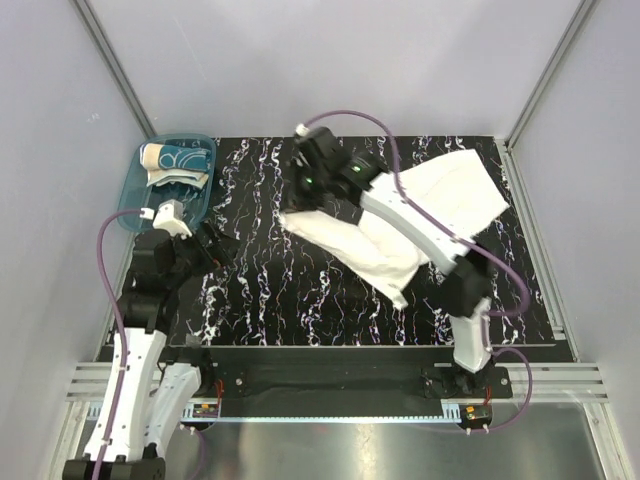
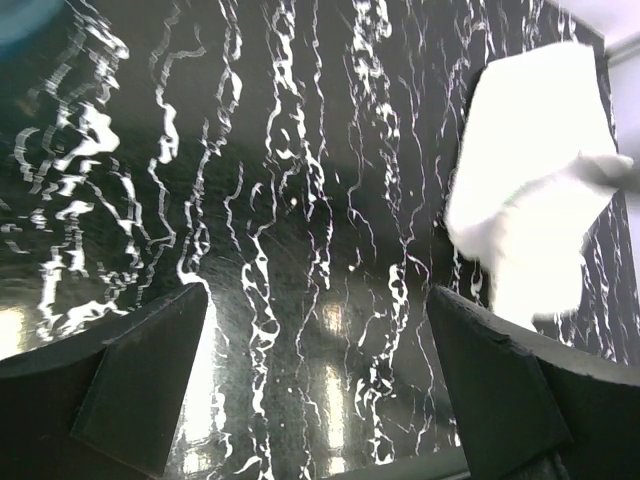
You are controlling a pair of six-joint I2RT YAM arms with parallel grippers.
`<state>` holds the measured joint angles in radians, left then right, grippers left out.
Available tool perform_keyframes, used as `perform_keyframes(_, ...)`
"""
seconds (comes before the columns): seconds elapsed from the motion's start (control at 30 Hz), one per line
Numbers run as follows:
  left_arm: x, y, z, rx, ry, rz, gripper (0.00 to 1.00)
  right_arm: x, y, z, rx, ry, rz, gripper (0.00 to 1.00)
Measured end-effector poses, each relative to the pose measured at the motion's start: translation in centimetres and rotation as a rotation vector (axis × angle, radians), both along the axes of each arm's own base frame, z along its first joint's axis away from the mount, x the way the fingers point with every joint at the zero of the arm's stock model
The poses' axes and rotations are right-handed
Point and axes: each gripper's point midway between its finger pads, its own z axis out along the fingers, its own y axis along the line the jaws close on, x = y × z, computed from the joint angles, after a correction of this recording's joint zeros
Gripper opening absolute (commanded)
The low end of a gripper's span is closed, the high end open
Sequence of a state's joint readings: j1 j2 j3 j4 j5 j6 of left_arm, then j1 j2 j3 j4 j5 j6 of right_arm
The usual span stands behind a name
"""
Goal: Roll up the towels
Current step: Move the towel to the center of the board
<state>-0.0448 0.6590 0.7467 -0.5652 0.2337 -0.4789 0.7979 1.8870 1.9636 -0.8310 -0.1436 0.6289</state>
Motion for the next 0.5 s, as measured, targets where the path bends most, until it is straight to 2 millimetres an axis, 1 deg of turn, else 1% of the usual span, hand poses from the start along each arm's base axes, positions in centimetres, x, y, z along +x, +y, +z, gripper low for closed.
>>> perform_keyframes(0.03, -0.2, 0.2, 0.2, 0.006, -0.008, 0.008, 0.99, 1.6, 2.2, -0.1, 0.023, -0.012, 0.015, 0.65)
perform_keyframes(0.07, -0.5, 0.3, 0.4, 0.011, -0.011, 0.014, 0.99, 3.1, 3.8, -0.3, 0.028, -0.025, 0.023, 0.73)
perform_keyframes(0.1, -0.6, 0.5, 0.7, 0.018, -0.017, 0.020, 0.99, 4.6, 4.9, -0.9, 0.018, -0.044, 0.023, 0.80)
perform_keyframes(0.13, -0.7, 0.6, 0.9, 0.022, -0.022, 0.021, 0.98, 5.7, 5.4, -1.7, -0.006, -0.059, 0.018, 0.92)
perform_keyframes(0.17, -0.7, 0.6, 1.1, 0.026, -0.026, 0.020, 0.98, 6.4, 5.3, -2.4, -0.036, -0.067, 0.001, 0.96)
perform_keyframes(0.2, -0.7, 0.6, 1.1, 0.030, -0.027, 0.015, 0.97, 6.7, 4.5, -3.6, -0.094, -0.066, -0.018, 0.98)
perform_keyframes(0.23, -0.8, 0.5, 1.0, 0.032, -0.025, 0.007, 0.97, 6.8, 3.3, -4.6, -0.152, -0.056, -0.037, 1.00)
perform_keyframes(0.3, -0.8, 0.0, 0.8, 0.033, -0.017, -0.023, 0.96, 6.8, 0.4, -5.7, -0.232, -0.047, -0.085, 1.00)
perform_keyframes(0.37, -0.7, -0.8, 0.3, 0.033, 0.007, -0.060, 0.96, 6.2, -3.8, -6.3, -0.291, -0.005, -0.139, 1.00)
perform_keyframes(0.4, -0.7, -1.6, -0.2, 0.034, 0.025, -0.090, 0.95, 6.2, -6.6, -6.3, -0.290, 0.013, -0.183, 1.00)
perform_keyframes(0.43, -0.7, -2.2, -0.5, 0.035, 0.039, -0.118, 0.95, 5.4, -9.1, -6.2, -0.298, 0.033, -0.216, 1.00)
perform_keyframes(0.47, -0.7, -3.4, -1.2, 0.038, 0.065, -0.160, 0.95, 6.8, -13.7, -5.7, -0.284, 0.042, -0.321, 1.00)
perform_keyframes(0.5, -0.8, -4.8, -1.8, 0.046, 0.085, -0.209, 0.95, 7.4, -17.6, -5.2, -0.272, 0.041, -0.411, 1.00)
